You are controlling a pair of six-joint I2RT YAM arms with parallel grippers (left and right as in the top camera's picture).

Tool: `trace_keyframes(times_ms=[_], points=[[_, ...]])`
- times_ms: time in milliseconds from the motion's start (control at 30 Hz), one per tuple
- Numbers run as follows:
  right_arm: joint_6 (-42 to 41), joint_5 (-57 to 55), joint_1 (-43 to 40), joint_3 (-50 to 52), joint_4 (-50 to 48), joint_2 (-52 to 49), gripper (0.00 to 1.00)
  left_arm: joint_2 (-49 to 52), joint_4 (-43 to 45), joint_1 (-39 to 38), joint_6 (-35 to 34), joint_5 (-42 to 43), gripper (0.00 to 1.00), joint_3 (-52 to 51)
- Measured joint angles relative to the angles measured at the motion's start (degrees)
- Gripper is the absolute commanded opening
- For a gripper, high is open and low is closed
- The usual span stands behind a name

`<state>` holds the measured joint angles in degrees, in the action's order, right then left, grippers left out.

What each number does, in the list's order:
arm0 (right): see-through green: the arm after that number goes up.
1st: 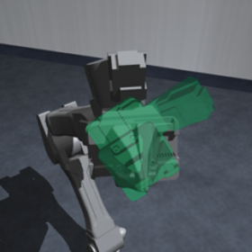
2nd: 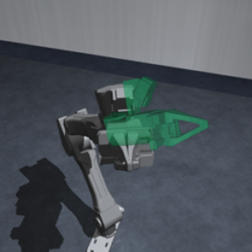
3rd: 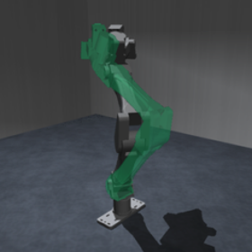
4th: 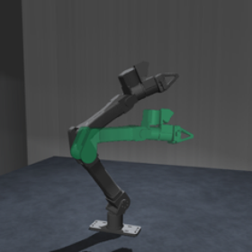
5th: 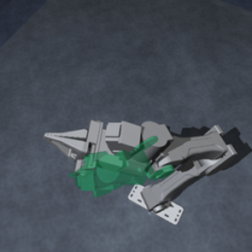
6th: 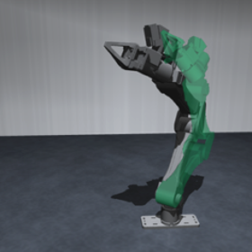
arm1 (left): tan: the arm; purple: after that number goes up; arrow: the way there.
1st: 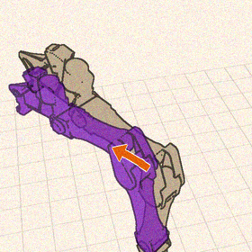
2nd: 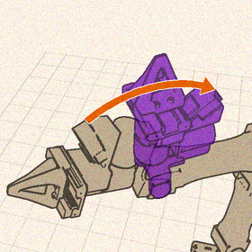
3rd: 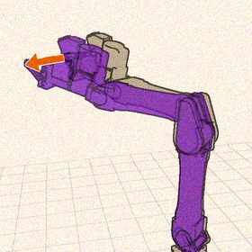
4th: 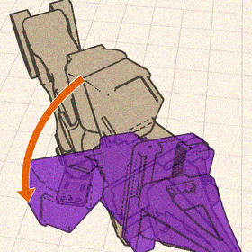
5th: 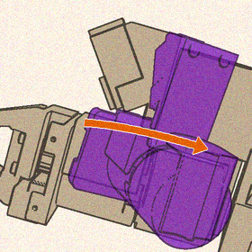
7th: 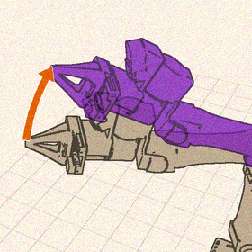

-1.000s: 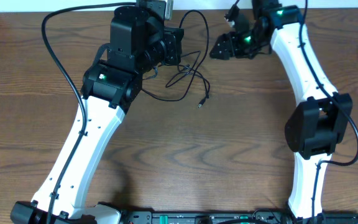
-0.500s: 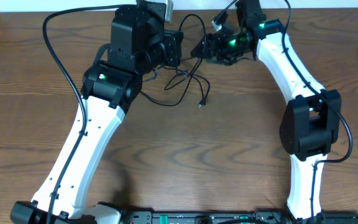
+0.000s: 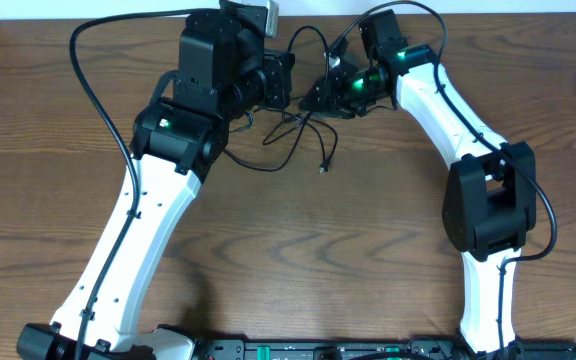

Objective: Untangle cables
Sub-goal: 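Carry the black cable far right off the table and drop it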

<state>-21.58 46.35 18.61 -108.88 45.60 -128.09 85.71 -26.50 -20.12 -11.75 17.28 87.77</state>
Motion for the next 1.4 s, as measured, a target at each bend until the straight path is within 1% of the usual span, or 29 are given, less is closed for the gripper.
trace_keyframes(times_ms=[233, 433, 533, 667, 767, 900, 1033, 1233, 1400], points=[[2.3, -6.2, -1.2, 0.3, 3.5, 0.0, 0.01, 0.0, -0.1, 0.3, 0.0, 0.0, 0.08, 0.0], [6.0, -10.6, -6.3, 0.7, 7.7, 1.4, 0.01, 0.0, -0.9, 2.0, 0.0, -0.7, 0.07, 0.0], [7.6, -14.9, -10.1, 1.2, 9.4, 5.5, 0.01, 0.0, -2.0, 3.2, 0.0, -0.9, 0.07, 0.0], [8.6, -19.9, -14.9, 1.3, 9.4, 14.4, 0.01, 0.0, -3.1, 4.3, 0.0, -1.1, 0.08, 0.0], [9.1, -21.9, -18.9, 1.2, 8.9, 21.6, 0.01, 0.0, -3.7, 4.7, 0.0, -1.1, 0.07, 0.0], [9.3, -23.2, -23.5, 0.9, 8.8, 28.0, 0.01, 0.0, -3.8, 4.8, 0.0, -1.1, 0.07, 0.0], [9.7, -23.9, -26.5, 0.9, 8.6, 30.8, 0.01, 0.0, -3.9, 4.7, 0.0, -1.1, 0.07, 0.0], [11.7, -24.8, -29.4, 0.9, 5.7, 32.9, 0.01, 0.0, -4.7, 4.7, 0.0, -1.1, 0.08, 0.0], [12.5, -25.2, -36.0, -1.0, 5.7, 35.7, 0.01, 0.0, -4.7, 4.7, 0.0, -1.1, 0.08, 0.0]])
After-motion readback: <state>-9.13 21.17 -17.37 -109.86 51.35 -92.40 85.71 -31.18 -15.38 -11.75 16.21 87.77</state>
